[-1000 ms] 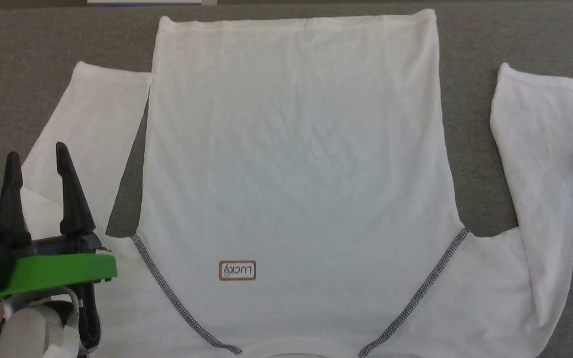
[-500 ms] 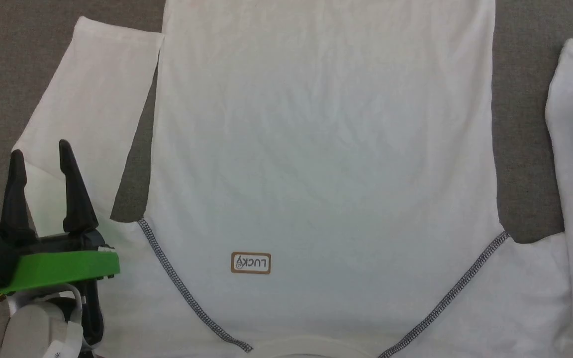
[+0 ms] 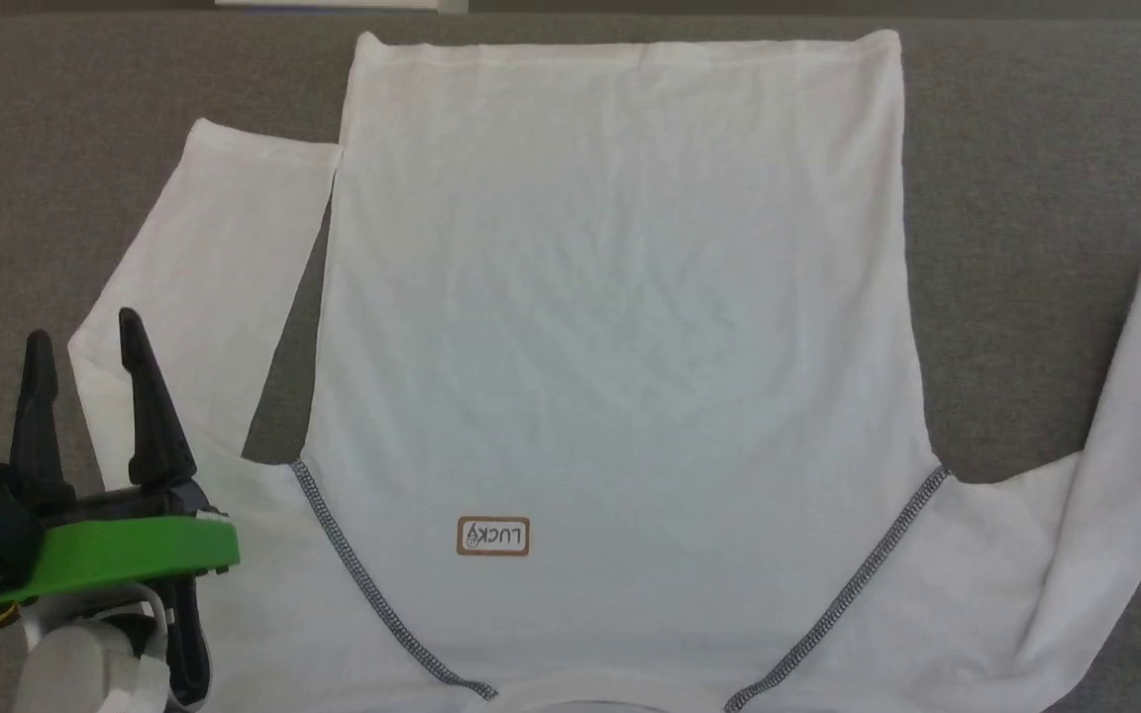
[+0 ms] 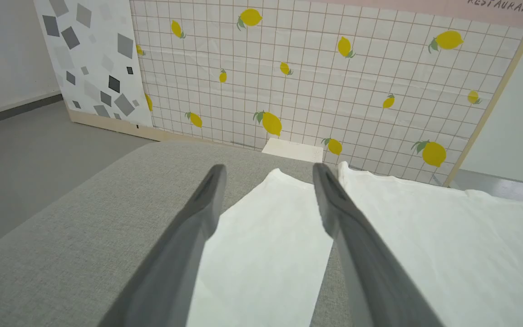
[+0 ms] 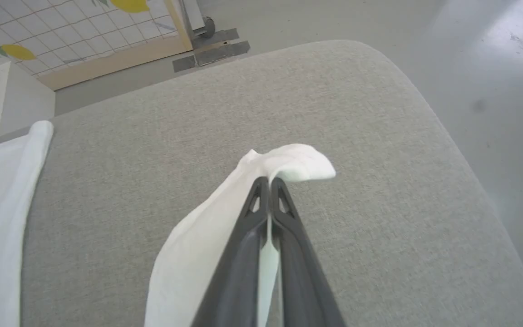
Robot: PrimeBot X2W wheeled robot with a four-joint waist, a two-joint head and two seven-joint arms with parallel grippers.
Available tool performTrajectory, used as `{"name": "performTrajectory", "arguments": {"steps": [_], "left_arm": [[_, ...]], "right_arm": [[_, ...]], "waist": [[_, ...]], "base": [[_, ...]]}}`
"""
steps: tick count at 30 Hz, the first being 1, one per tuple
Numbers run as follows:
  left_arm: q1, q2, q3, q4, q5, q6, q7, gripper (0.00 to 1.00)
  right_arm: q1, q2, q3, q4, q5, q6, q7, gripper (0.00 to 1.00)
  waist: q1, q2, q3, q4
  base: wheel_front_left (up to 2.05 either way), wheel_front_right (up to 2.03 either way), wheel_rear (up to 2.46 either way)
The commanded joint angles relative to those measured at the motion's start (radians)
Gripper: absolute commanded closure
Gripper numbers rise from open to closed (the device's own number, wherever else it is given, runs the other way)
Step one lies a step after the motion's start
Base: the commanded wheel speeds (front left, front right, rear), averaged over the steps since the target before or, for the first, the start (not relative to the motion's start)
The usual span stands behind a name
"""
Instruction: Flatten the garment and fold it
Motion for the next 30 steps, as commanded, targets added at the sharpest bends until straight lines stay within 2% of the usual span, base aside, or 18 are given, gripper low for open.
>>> {"name": "performTrajectory", "arguments": {"steps": [1, 4, 9, 12, 15, 20, 25, 30], "left_arm": [[0.018, -0.01, 0.007, 0.002, 0.004, -0.006, -0.004, 0.0], [0.043, -0.025, 0.017, 0.005, 0.006, -0.011, -0.004, 0.0], [0.083, -0.043, 0.037, 0.001, 0.011, -0.016, -0.005, 0.0], [0.103, -0.049, 0.048, -0.002, 0.013, -0.021, -0.005, 0.0], [0.114, -0.055, 0.058, -0.004, 0.015, -0.022, -0.005, 0.0], [0.134, -0.065, 0.065, -0.002, 0.018, -0.029, -0.005, 0.0], [0.146, -0.073, 0.064, 0.004, 0.023, -0.032, -0.005, 0.0], [0.149, -0.077, 0.056, 0.01, 0.027, -0.036, -0.005, 0.0]], "right_arm": [[0.04, -0.021, -0.025, -0.001, 0.01, -0.002, -0.007, 1.0], [0.12, -0.064, -0.083, 0.002, 0.032, -0.002, -0.008, 1.0], [0.229, -0.095, -0.158, -0.018, 0.058, -0.002, -0.029, 1.0], [0.266, -0.094, -0.185, -0.044, 0.055, -0.002, -0.057, 1.0], [0.293, -0.082, -0.164, -0.082, 0.08, -0.002, -0.068, 1.0], [0.347, -0.058, -0.028, -0.235, 0.163, -0.002, -0.077, 1.0], [0.39, -0.019, 0.192, -0.43, 0.25, -0.002, -0.03, 1.0], [0.397, 0.06, 0.443, -0.537, 0.312, -0.002, 0.016, 1.0]], "waist": [[-0.0001, -0.0001, -0.086, -0.031], [-0.0001, -0.0001, -0.126, -0.041], [-0.0001, -0.0001, -0.171, -0.056], [-0.0001, -0.0001, -0.187, -0.059], [-0.0001, -0.0001, -0.201, -0.056], [-0.0001, -0.0001, -0.223, -0.05], [-0.0001, -0.0001, -0.251, -0.036], [-0.0001, -0.0001, -0.273, -0.017]], "base": [[0.0, 0.0, 0.0], [0.0, 0.0, 0.0], [0.0, 0.0, 0.0], [0.0, 0.0, 0.0], [0.0, 0.0, 0.0], [0.0, 0.0, 0.0], [0.0, 0.0, 0.0], [0.0, 0.0, 0.0]]}}
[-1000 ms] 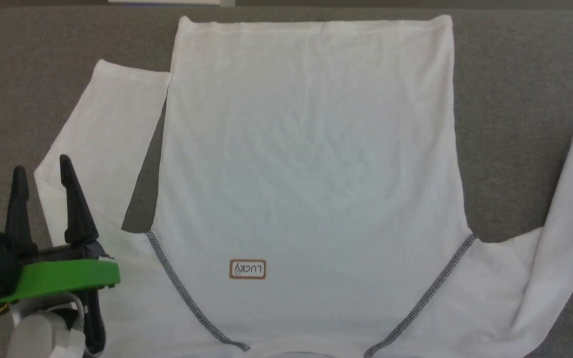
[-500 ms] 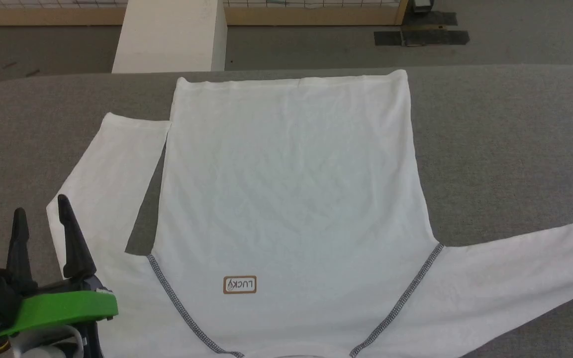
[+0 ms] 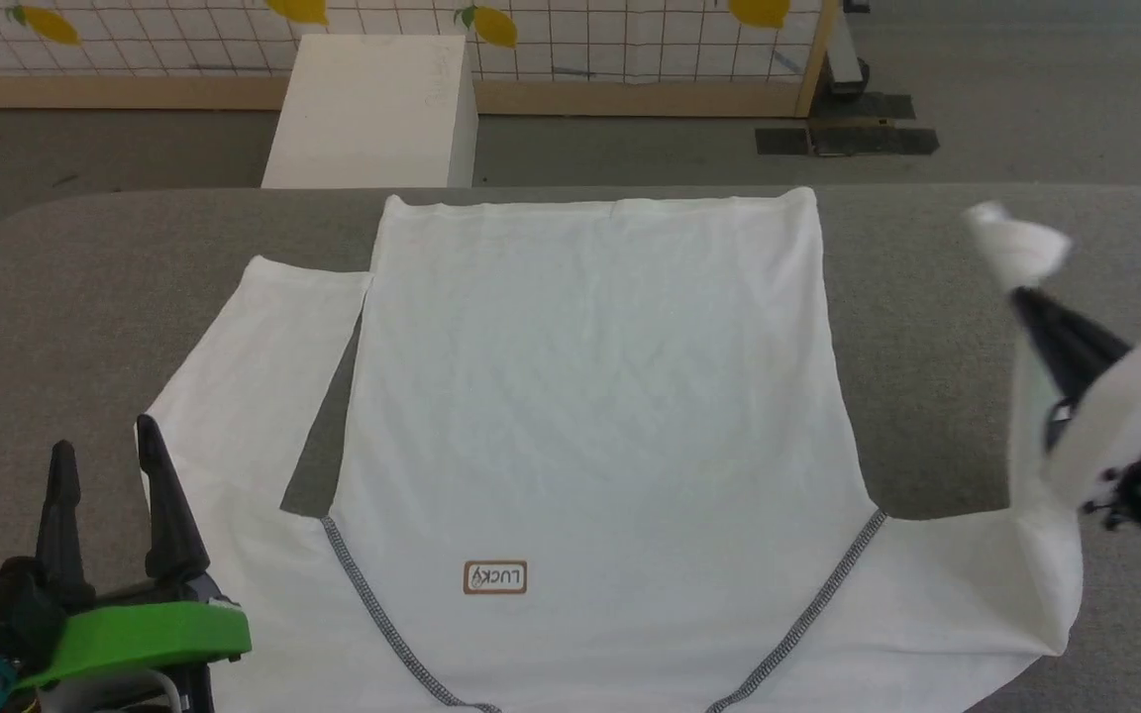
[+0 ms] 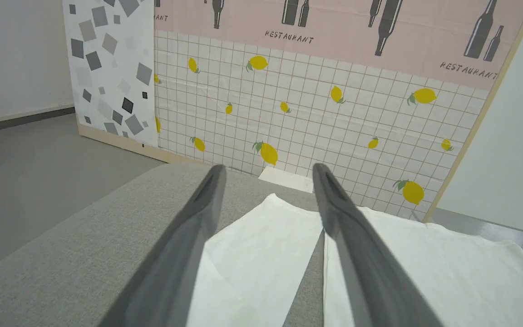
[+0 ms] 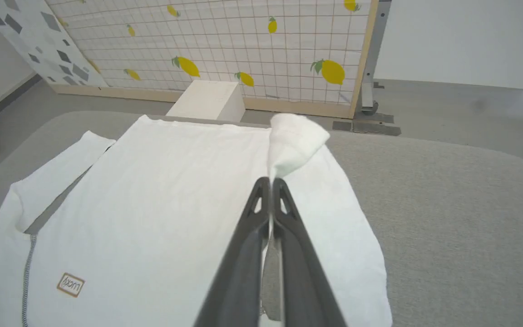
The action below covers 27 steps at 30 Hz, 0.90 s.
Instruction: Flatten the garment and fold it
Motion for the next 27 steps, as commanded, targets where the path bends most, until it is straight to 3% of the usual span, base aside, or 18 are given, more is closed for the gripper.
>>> {"name": "performTrajectory", "arguments": {"steps": [1, 5, 11, 22, 26, 27], "left_arm": [[0.009, -0.003, -0.002, 0.003, 0.008, -0.005, -0.004, 0.0], [0.002, -0.005, -0.018, 0.009, 0.012, -0.011, -0.004, 0.0], [-0.007, -0.011, -0.047, 0.027, 0.009, -0.014, -0.004, 0.0], [-0.023, -0.016, -0.064, 0.039, 0.002, -0.014, -0.004, 0.0], [-0.025, -0.019, -0.065, 0.042, -0.004, -0.011, -0.004, 0.0], [-0.025, -0.02, -0.065, 0.043, -0.005, -0.01, -0.004, 0.0]], "right_arm": [[-0.004, 0.036, 0.064, -0.006, 0.011, -0.002, 0.007, 1.0], [-0.037, 0.112, 0.236, 0.044, 0.012, -0.002, 0.005, 1.0], [-0.08, 0.195, 0.412, 0.213, 0.022, -0.002, -0.06, 1.0], [-0.208, 0.213, 0.686, 0.477, 0.092, -0.002, -0.159, 1.0], [-0.235, 0.213, 0.773, 0.57, 0.108, -0.002, -0.137, 1.0], [-0.238, 0.213, 0.793, 0.597, 0.111, -0.002, -0.117, 0.96]], "waist": [[0.0001, -0.0001, -0.012, 0.014], [0.0001, -0.0001, -0.019, 0.047], [0.0001, -0.0001, -0.016, 0.122], [0.0001, -0.0001, 0.026, 0.227], [0.0001, -0.0001, 0.035, 0.238], [0.0001, -0.0001, 0.036, 0.238]], "base": [[0.0, 0.0, 0.0], [0.0, 0.0, 0.0], [0.0, 0.0, 0.0], [0.0, 0.0, 0.0], [0.0, 0.0, 0.0], [0.0, 0.0, 0.0]]}}
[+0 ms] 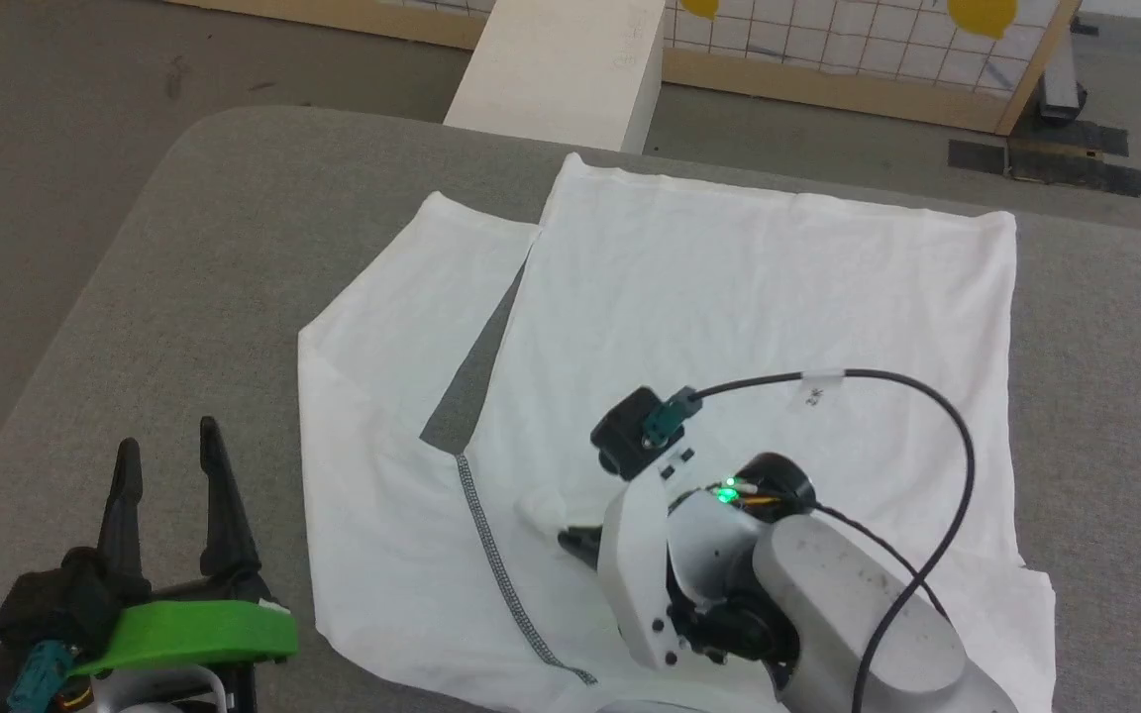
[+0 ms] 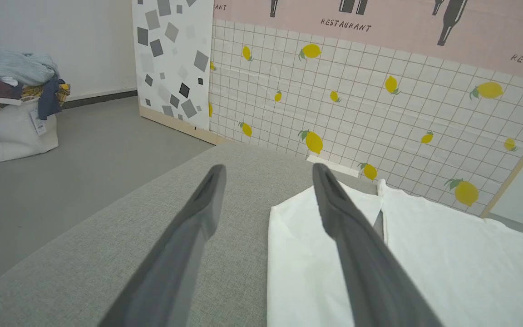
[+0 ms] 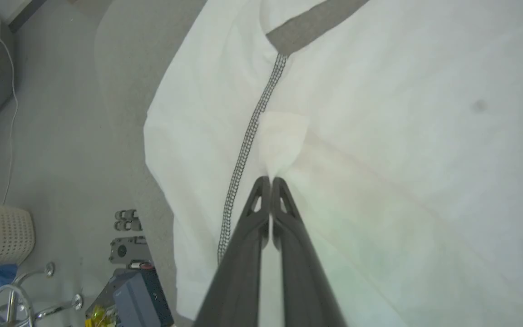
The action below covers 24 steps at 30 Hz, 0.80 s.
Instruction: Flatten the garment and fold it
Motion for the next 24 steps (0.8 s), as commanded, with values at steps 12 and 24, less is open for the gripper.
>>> {"name": "performTrajectory", "arguments": {"steps": [12, 24], "left_arm": [[-0.015, 0.004, 0.021, 0.012, 0.006, 0.004, -0.004, 0.0], [-0.015, 0.028, 0.024, 0.03, 0.018, 0.014, 0.0, 0.0]], "right_arm": [[-0.068, -0.018, -0.22, -0.091, 0.018, -0.001, -0.215, 0.0], [0.195, -0.069, -0.711, -0.325, -0.305, -0.001, -0.585, 0.0]], "waist": [[0.0001, 0.0, -0.013, -0.068], [0.0001, 0.0, -0.044, -0.18]], "base": [[0.0, 0.0, 0.0], [0.0, 0.0, 0.0]]}}
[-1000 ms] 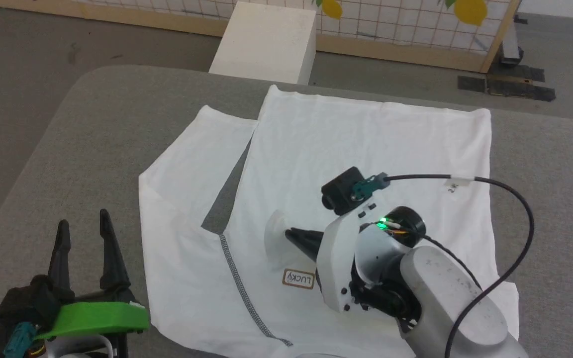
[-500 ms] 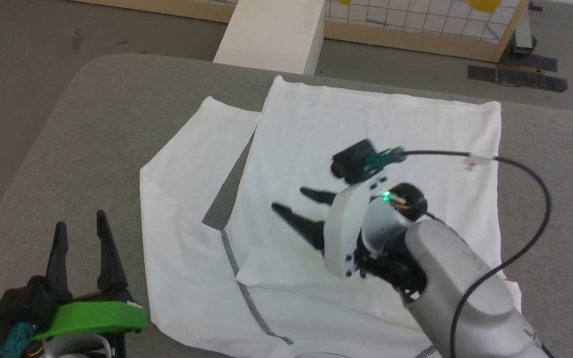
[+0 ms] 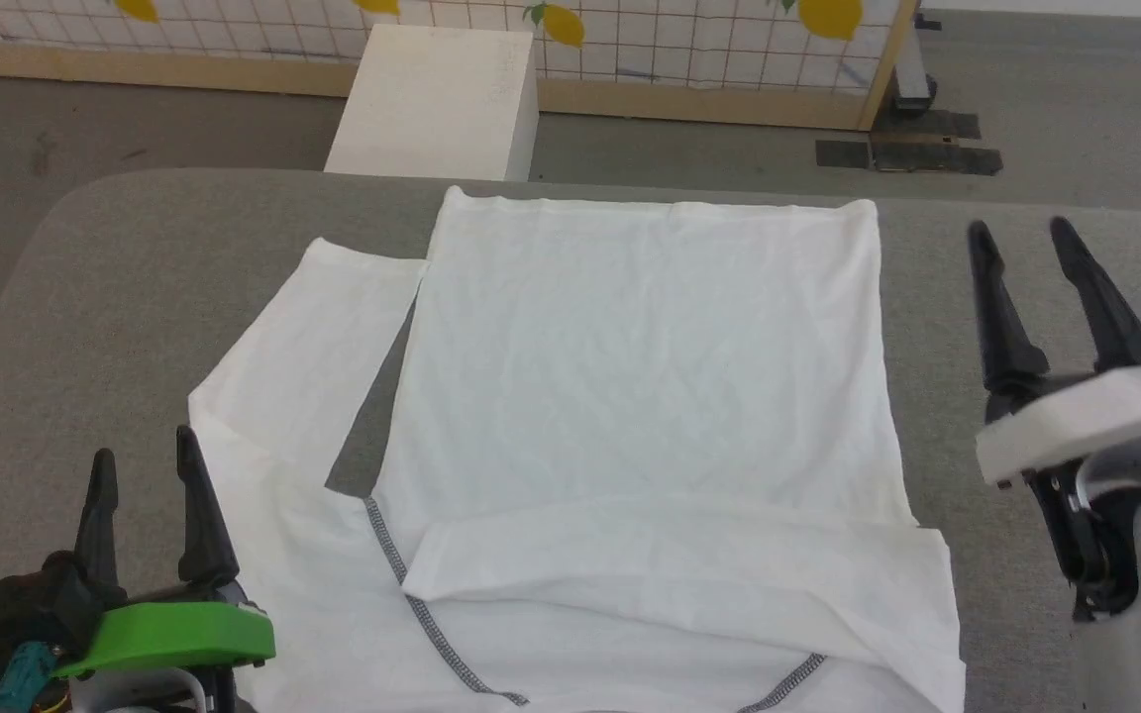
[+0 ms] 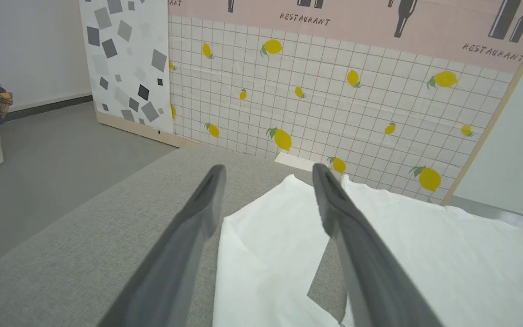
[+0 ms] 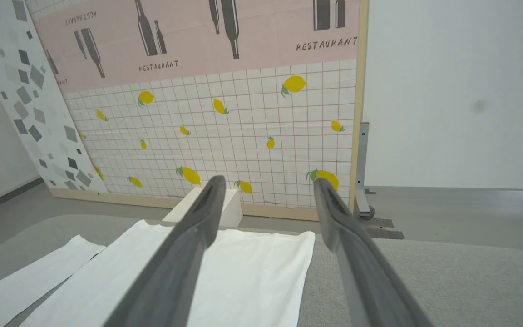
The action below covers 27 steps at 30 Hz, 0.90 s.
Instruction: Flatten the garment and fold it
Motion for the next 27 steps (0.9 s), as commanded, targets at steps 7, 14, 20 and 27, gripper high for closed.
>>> {"name": "performTrajectory", "arguments": {"steps": [7, 14, 20, 27], "left_arm": [[-0.023, 0.011, -0.019, 0.031, 0.015, 0.009, 0.013, 0.0], [-0.164, 0.054, -0.031, 0.105, -0.012, -0.018, 0.104, 0.0], [-0.462, 0.183, -0.045, 0.228, -0.051, -0.074, 0.333, 0.0], [-0.792, 0.32, -0.074, 0.348, -0.122, -0.111, 0.645, 0.0]], "right_arm": [[0.202, 0.05, -0.093, -0.046, -0.057, -0.001, -0.12, 0.0], [0.236, 0.07, -0.141, -0.077, -0.032, -0.001, -0.135, 0.0], [0.191, 0.073, -0.15, -0.136, -0.022, -0.001, -0.11, 0.0], [0.104, 0.073, -0.152, -0.199, -0.013, -0.001, -0.087, 0.0]], "waist": [[0.0001, 0.0, -0.006, -0.062], [0.0001, 0.0, 0.042, -0.054], [0.0001, 0.0, 0.154, -0.058], [0.0001, 0.0, 0.331, -0.102]], "base": [[0.0, 0.0, 0.0], [0.0, 0.0, 0.0], [0.0, 0.0, 0.0], [0.0, 0.0, 0.0]]}}
